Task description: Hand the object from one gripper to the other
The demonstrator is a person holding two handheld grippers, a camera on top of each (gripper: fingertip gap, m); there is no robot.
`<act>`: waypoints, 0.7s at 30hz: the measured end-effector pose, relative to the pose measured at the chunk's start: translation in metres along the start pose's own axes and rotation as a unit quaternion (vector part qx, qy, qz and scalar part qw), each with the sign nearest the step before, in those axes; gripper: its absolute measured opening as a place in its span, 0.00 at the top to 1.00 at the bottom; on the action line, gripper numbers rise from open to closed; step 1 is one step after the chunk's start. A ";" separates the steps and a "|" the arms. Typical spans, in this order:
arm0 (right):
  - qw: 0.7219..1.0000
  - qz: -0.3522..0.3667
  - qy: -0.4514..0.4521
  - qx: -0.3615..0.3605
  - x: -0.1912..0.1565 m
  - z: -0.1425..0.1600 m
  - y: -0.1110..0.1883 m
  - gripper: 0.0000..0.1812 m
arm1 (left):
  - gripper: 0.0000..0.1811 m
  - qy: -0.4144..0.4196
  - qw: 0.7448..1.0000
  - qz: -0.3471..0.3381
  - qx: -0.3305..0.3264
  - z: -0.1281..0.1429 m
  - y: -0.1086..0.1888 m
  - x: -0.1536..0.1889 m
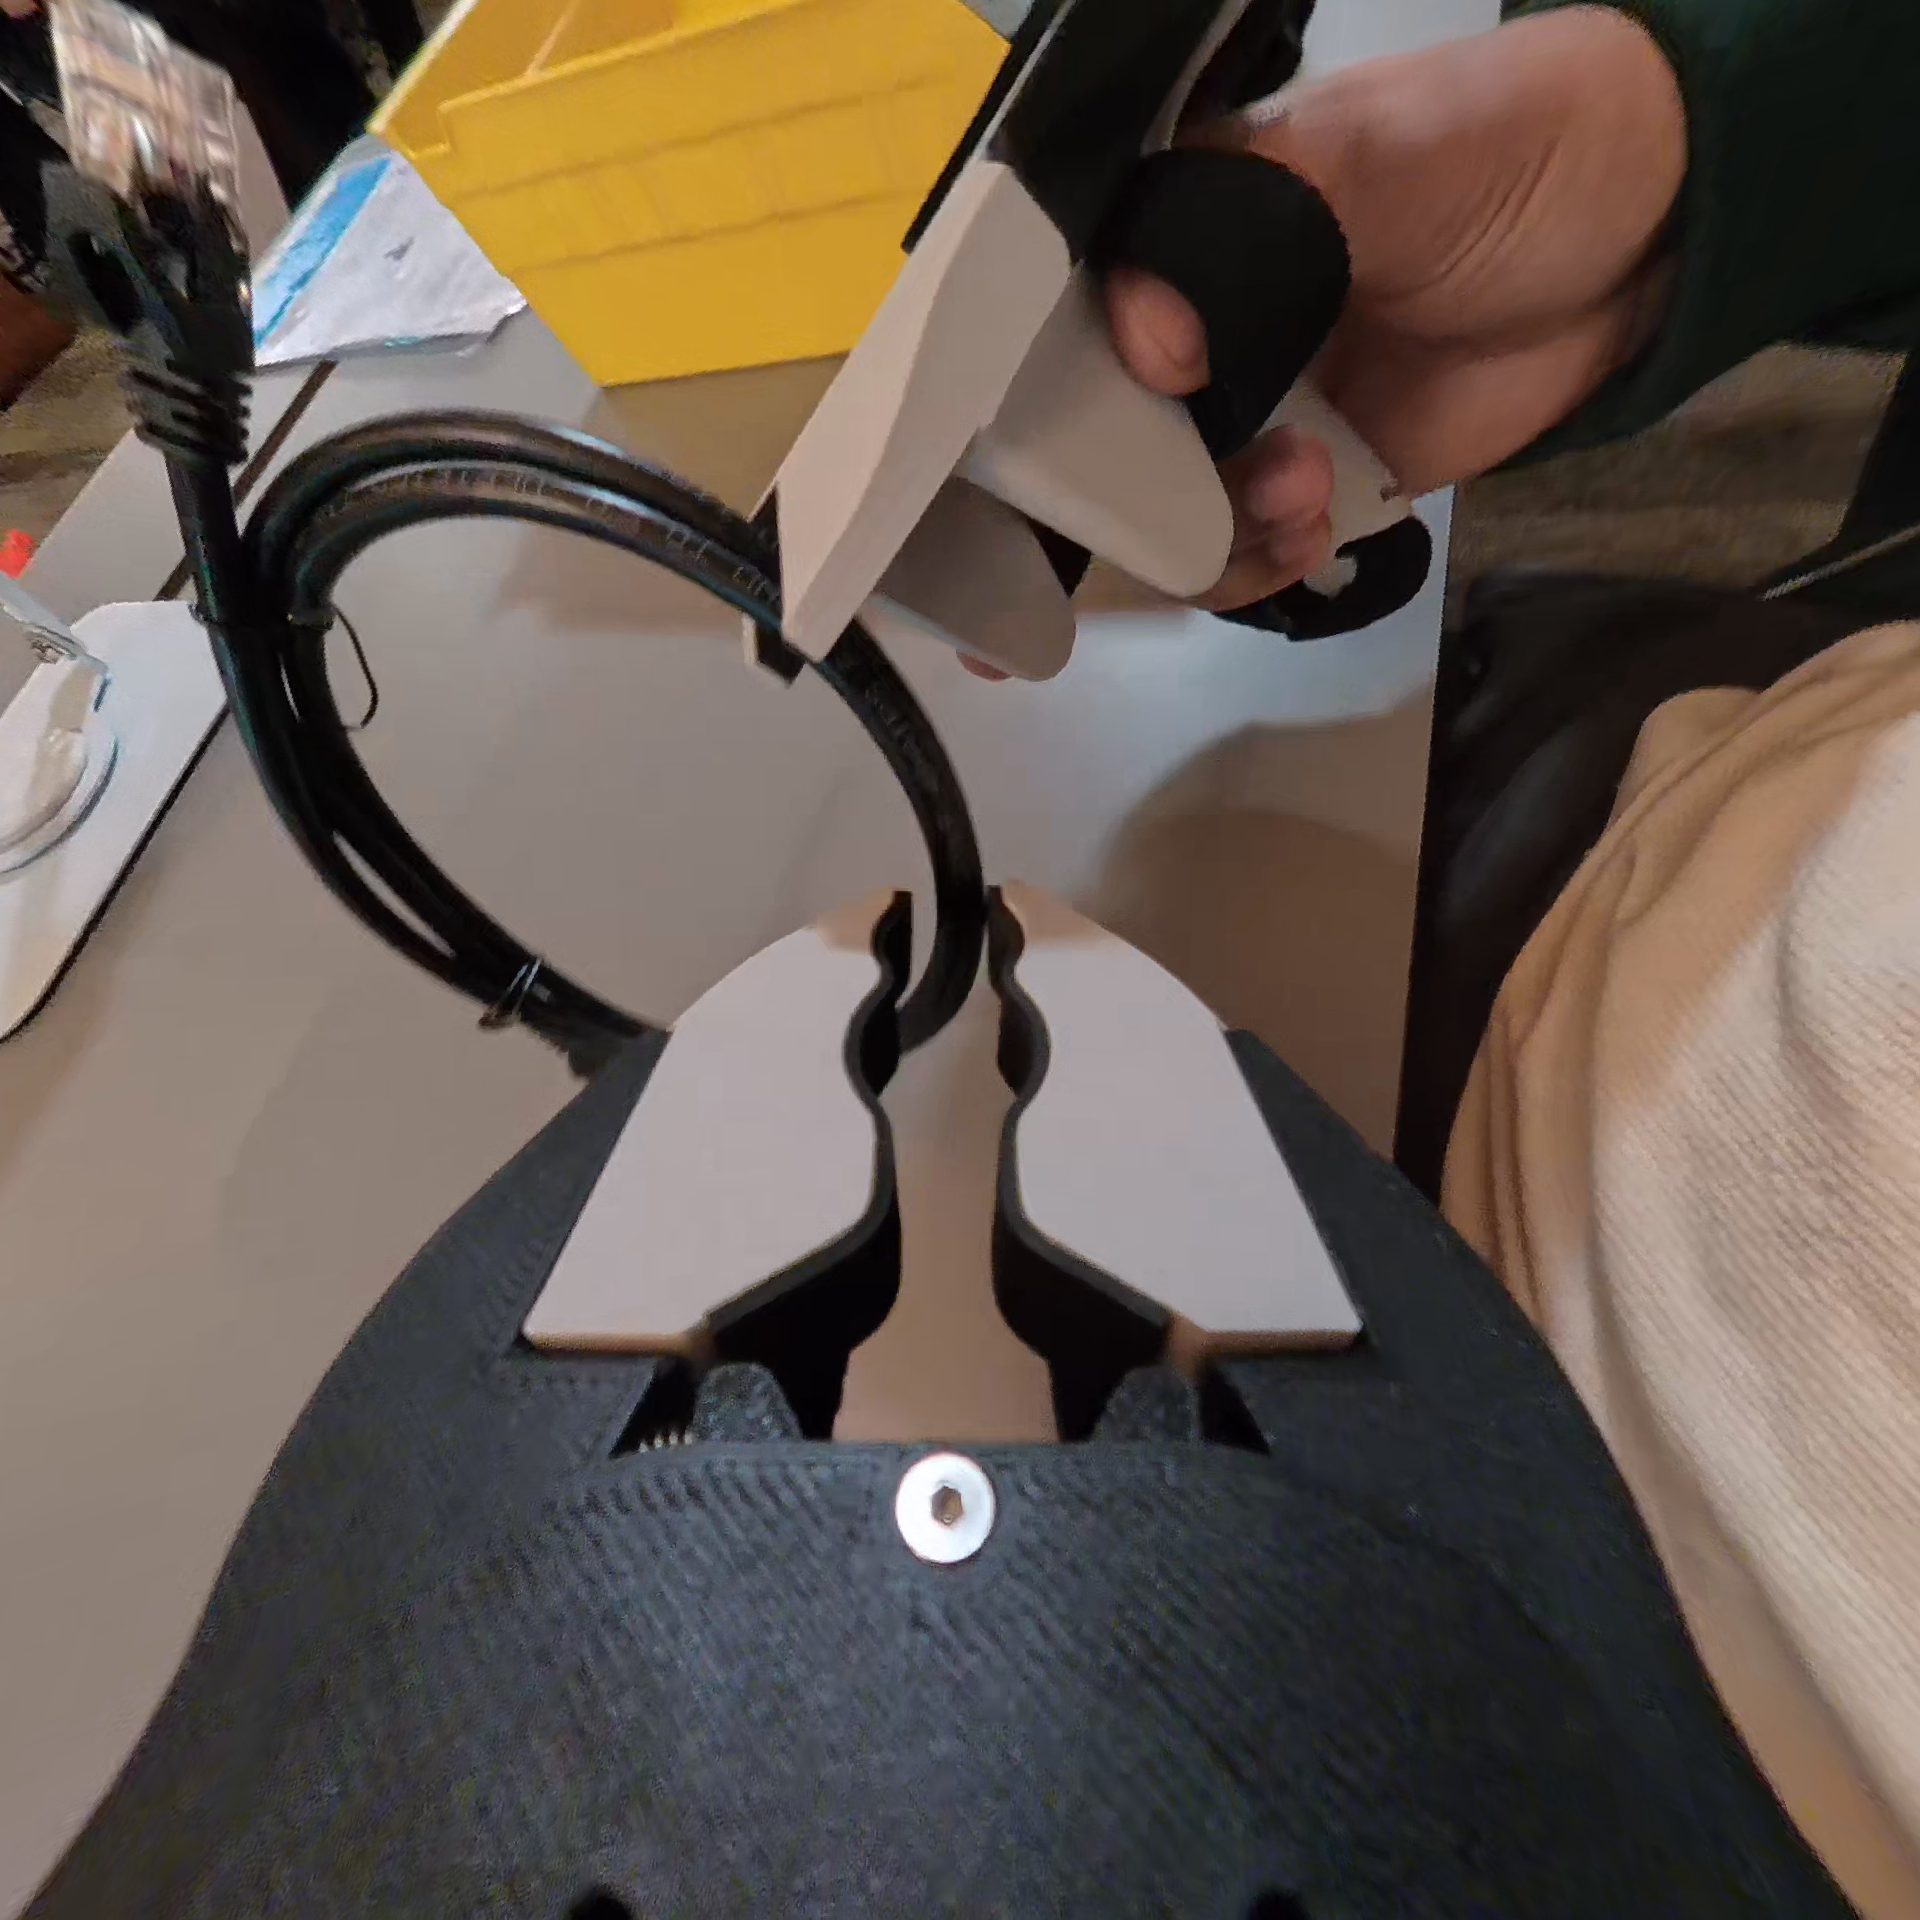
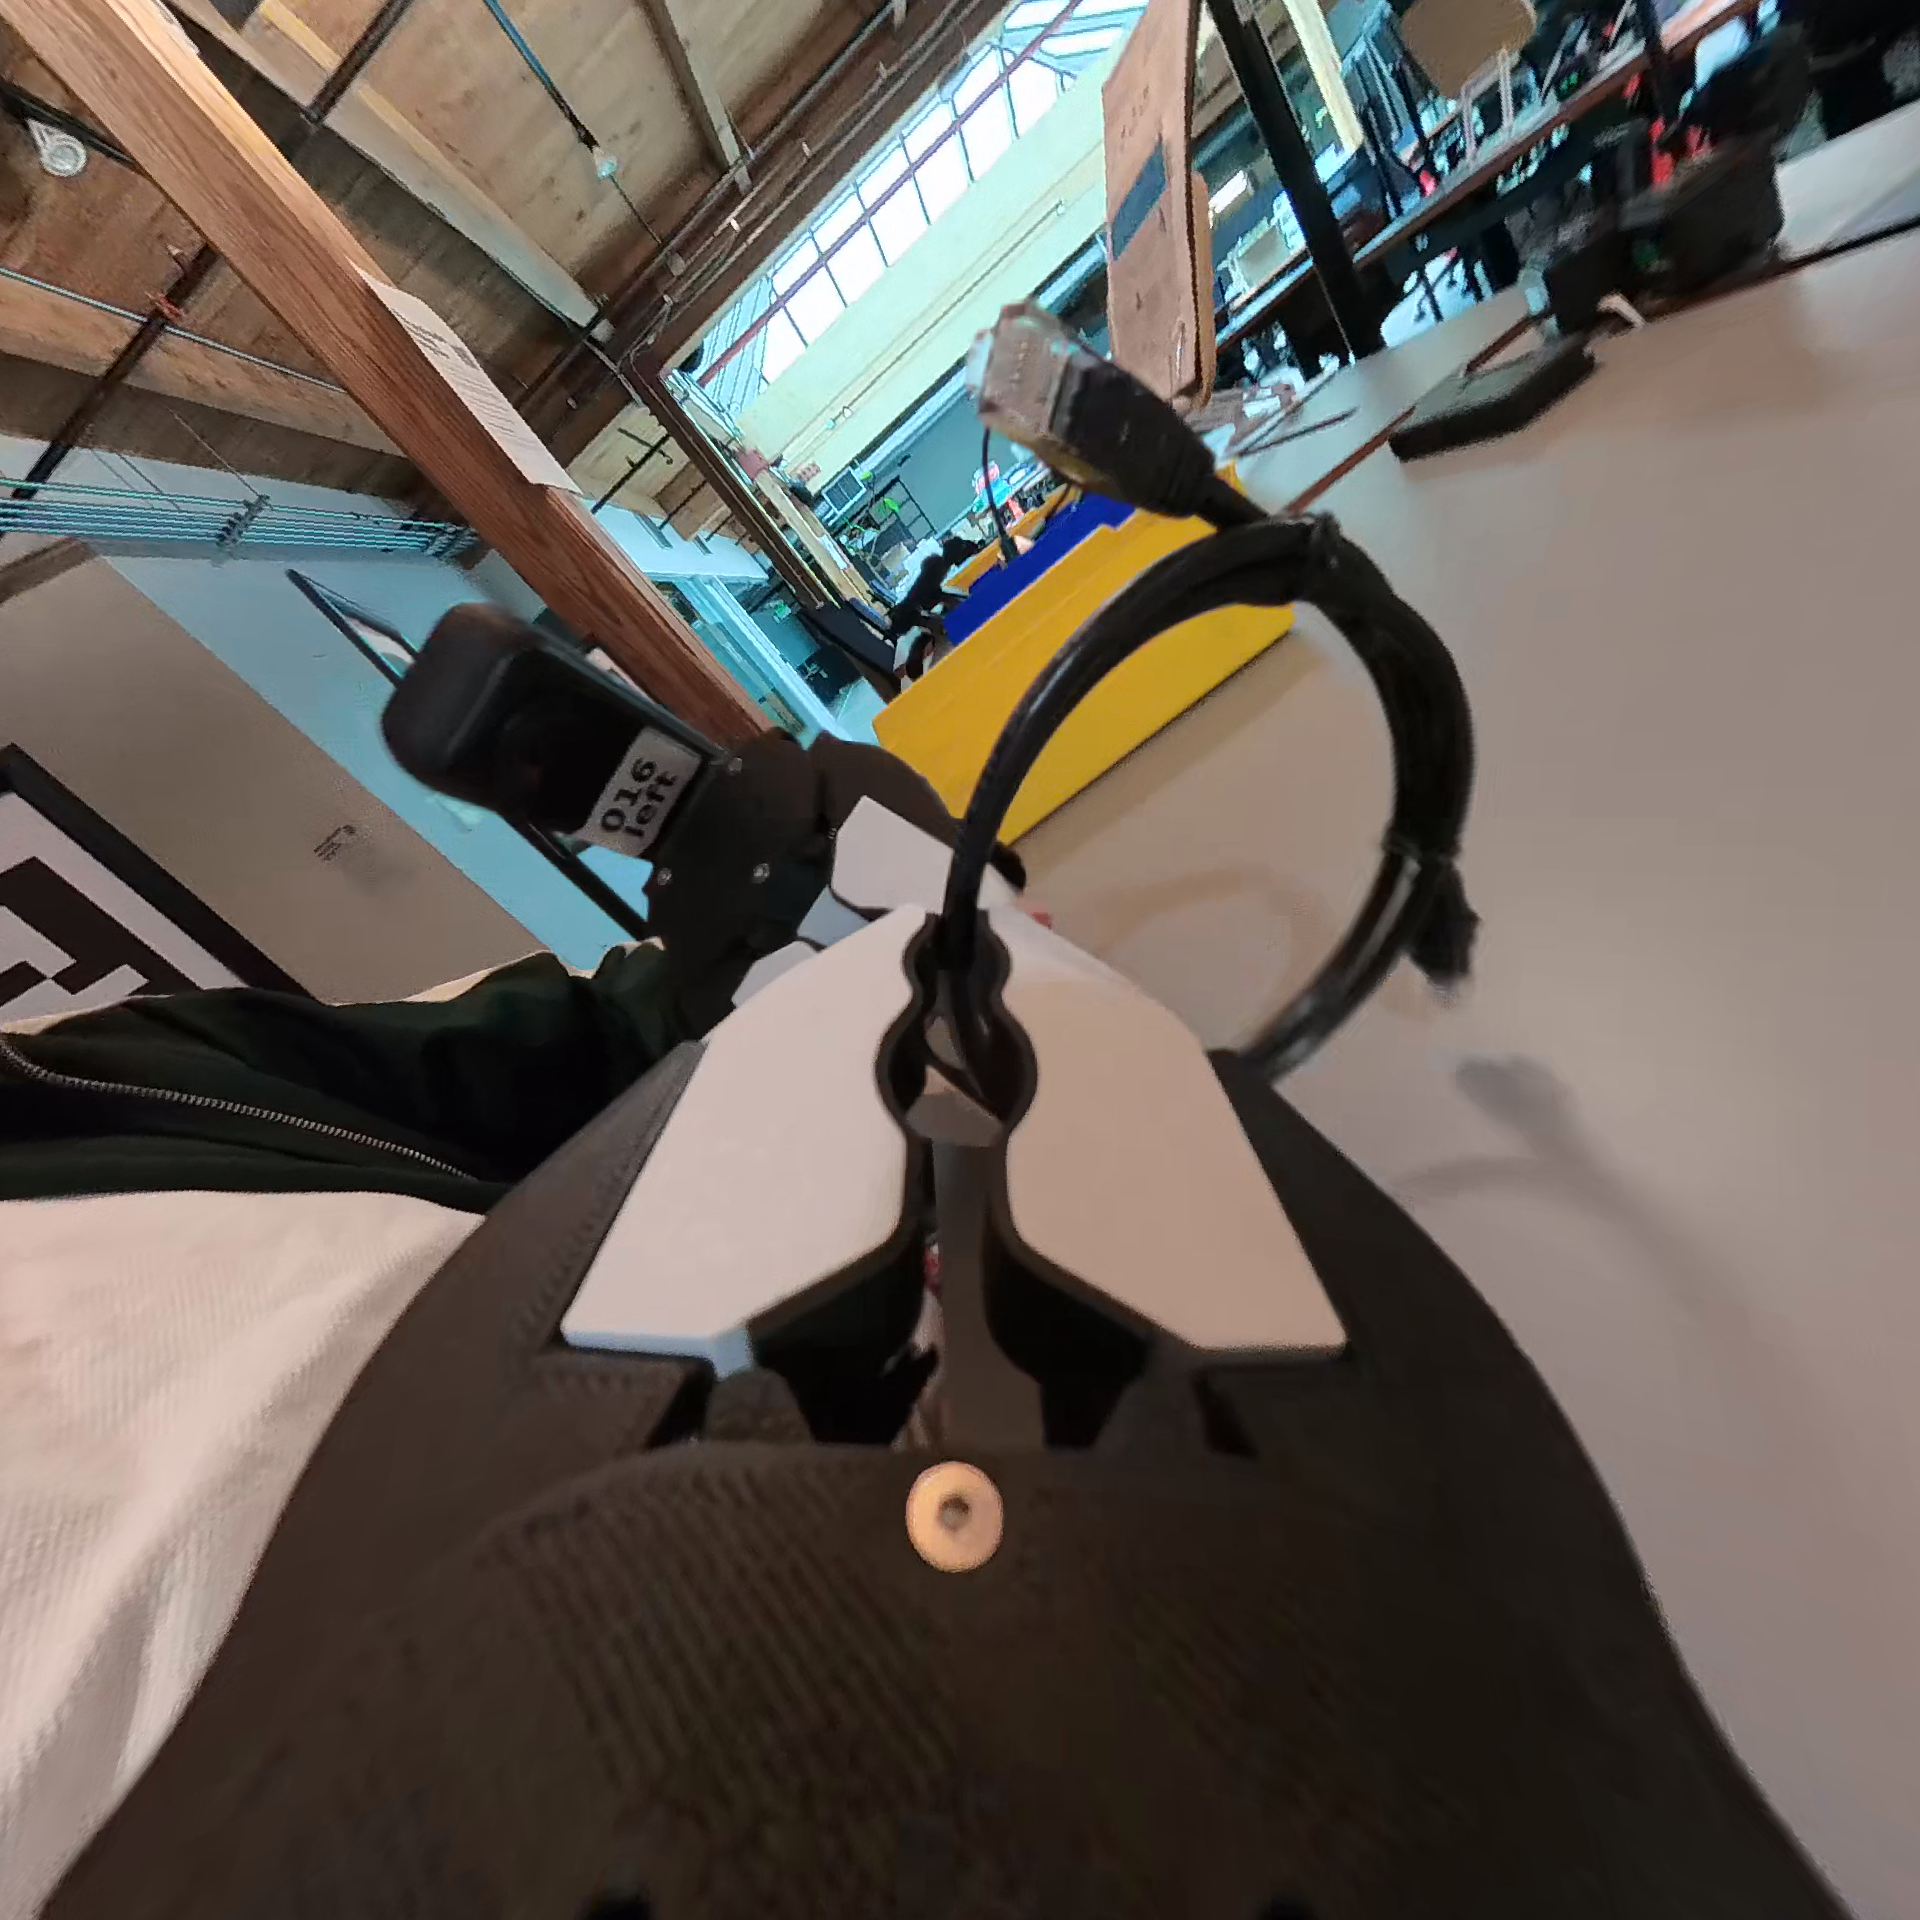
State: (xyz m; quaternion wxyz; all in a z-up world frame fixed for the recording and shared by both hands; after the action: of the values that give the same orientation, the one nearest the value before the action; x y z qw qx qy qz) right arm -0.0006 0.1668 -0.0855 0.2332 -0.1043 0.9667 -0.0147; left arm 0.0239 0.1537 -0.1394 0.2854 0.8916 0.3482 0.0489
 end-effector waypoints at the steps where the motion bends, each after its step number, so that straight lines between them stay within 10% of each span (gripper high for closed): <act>1: 1.000 0.000 0.010 0.006 -0.001 -0.004 0.002 0.97 | 0.89 0.013 1.000 0.006 0.011 -0.003 0.001 -0.001; 7: 0.996 -0.038 0.055 0.064 -0.013 -0.030 0.016 0.97 | 0.81 0.159 0.979 0.086 0.093 -0.017 0.015 -0.014; 13: 0.977 -0.149 0.112 0.103 -0.058 -0.043 0.020 0.97 | 0.87 0.372 0.880 0.244 0.166 -0.022 0.022 -0.023; 21: 0.957 -0.225 0.111 0.144 -0.090 -0.049 0.023 0.97 | 0.86 0.393 0.793 0.399 0.238 -0.046 0.044 -0.004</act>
State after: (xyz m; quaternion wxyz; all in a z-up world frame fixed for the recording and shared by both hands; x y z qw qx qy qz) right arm 0.0508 0.2075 -0.0039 0.1279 -0.2823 0.9256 -0.2173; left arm 0.0339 0.1471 -0.0767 -0.1424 0.8949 0.0441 0.4206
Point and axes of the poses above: each gripper's, where its closed fingertips meet, y back along the fingers, z out of its underside, x = y × z across the jaws, the point moved 1 cm from there along y, back along the fingers, and after that the axes turned 11 degrees about y, right-handed, at the moved point
